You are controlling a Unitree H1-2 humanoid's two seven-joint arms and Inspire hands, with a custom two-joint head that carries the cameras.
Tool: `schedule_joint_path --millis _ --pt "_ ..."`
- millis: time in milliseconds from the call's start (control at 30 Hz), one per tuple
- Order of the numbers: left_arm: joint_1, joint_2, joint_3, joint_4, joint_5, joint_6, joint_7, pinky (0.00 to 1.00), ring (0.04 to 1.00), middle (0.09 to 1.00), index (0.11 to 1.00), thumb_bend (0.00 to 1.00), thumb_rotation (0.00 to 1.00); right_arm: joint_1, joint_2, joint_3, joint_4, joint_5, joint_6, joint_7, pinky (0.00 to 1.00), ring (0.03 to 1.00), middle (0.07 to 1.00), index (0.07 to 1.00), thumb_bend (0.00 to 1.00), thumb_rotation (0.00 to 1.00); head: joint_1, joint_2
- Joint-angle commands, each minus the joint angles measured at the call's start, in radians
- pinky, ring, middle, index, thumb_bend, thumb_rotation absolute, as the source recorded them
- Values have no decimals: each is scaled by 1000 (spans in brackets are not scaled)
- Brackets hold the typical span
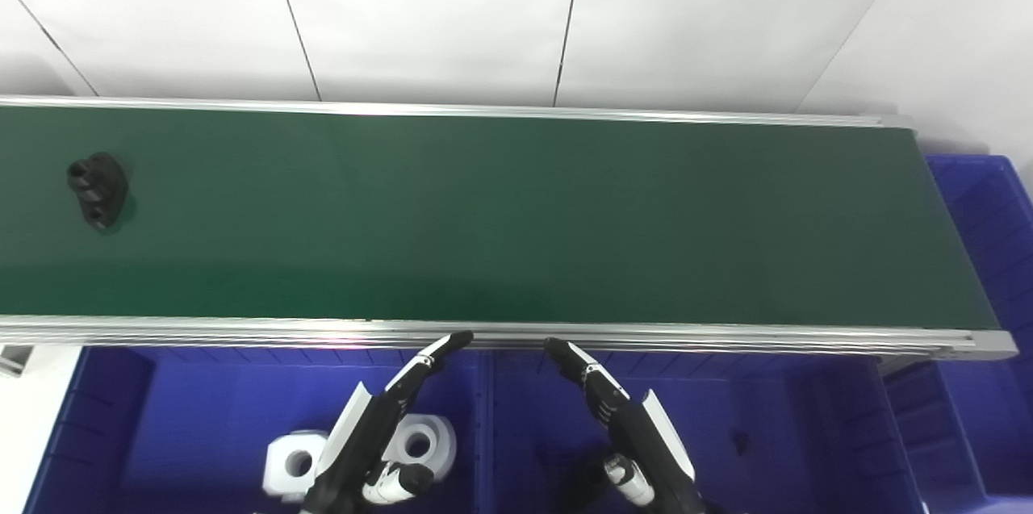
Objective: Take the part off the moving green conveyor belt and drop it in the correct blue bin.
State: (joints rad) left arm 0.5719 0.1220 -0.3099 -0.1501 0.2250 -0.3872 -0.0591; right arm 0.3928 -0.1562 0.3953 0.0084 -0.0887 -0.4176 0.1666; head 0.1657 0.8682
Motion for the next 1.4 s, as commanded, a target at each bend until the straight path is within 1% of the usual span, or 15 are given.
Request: schedule_joint_path --millis 0,33,100,133,233,533,633,667,767,800,833,900,1033,1167,1367 --pt "-3 2 -2 2 1 -46 -1 924 942 916 886 1000 1000 1 4 -1 -7 6 -52 -1 918 931 916 897 956 1000 16 -20" --pt "-5 2 -4 13 3 -53 0 924 942 916 887 1000 1000 2 1 -1 -1 4 -52 -3 915 931 916 896 959 1000 33 -43" --pt "-9 0 -9 32 11 -65 2 917 941 915 887 999 1000 1 -5 -1 11 4 -52 -5 914 932 916 895 972 1000 54 -66" --pt "-10 -1 -10 38 14 -69 4 913 940 914 887 997 1000 1 -7 -2 16 5 -52 -6 915 932 915 894 979 1000 54 -66" --pt "-15 -10 -19 66 25 -79 16 905 938 916 886 986 1000 -4 -13 -3 42 20 -52 -4 929 935 914 891 972 999 91 -112" --pt "-40 -19 -55 123 53 -82 68 857 920 910 880 957 1000 -29 -32 1 95 24 -52 -16 929 930 908 895 975 1000 145 -183" --pt "-52 -19 -79 149 59 -82 98 855 917 907 873 968 1000 -35 -41 -2 110 31 -52 -15 923 933 910 893 997 1000 180 -221" --pt "-59 -18 -89 162 62 -82 110 845 912 901 867 966 1000 -37 -44 -3 118 33 -52 -15 911 928 909 894 1000 1000 203 -246" --pt "-75 -15 -112 193 68 -82 142 831 904 893 854 978 1000 -44 -49 -6 138 46 -52 -4 904 926 912 897 1000 1000 221 -266" --pt "-81 -14 -121 203 73 -82 158 822 899 889 849 983 1000 -47 -51 -8 146 51 -52 1 911 930 915 899 1000 1000 236 -285" --pt "-86 -11 -131 208 76 -83 174 802 885 881 838 989 1000 -49 -52 -9 153 54 -52 5 919 934 919 903 1000 1000 238 -288" --pt "-102 -7 -154 231 79 -83 205 794 881 879 834 989 1000 -57 -53 -14 174 62 -52 13 920 935 920 904 1000 1000 259 -326" --pt "-135 6 -194 275 79 -83 250 769 866 864 824 994 999 -69 -53 -23 208 71 -52 24 959 952 929 904 986 989 285 -368" --pt "-155 9 -213 305 75 -83 272 765 864 861 820 1000 1000 -80 -48 -38 237 88 -52 53 996 973 938 915 970 986 302 -386" --pt "-167 8 -221 327 33 -82 256 765 865 867 820 1000 1000 -83 -30 -77 264 114 -52 111 1000 990 951 931 947 968 312 -400"
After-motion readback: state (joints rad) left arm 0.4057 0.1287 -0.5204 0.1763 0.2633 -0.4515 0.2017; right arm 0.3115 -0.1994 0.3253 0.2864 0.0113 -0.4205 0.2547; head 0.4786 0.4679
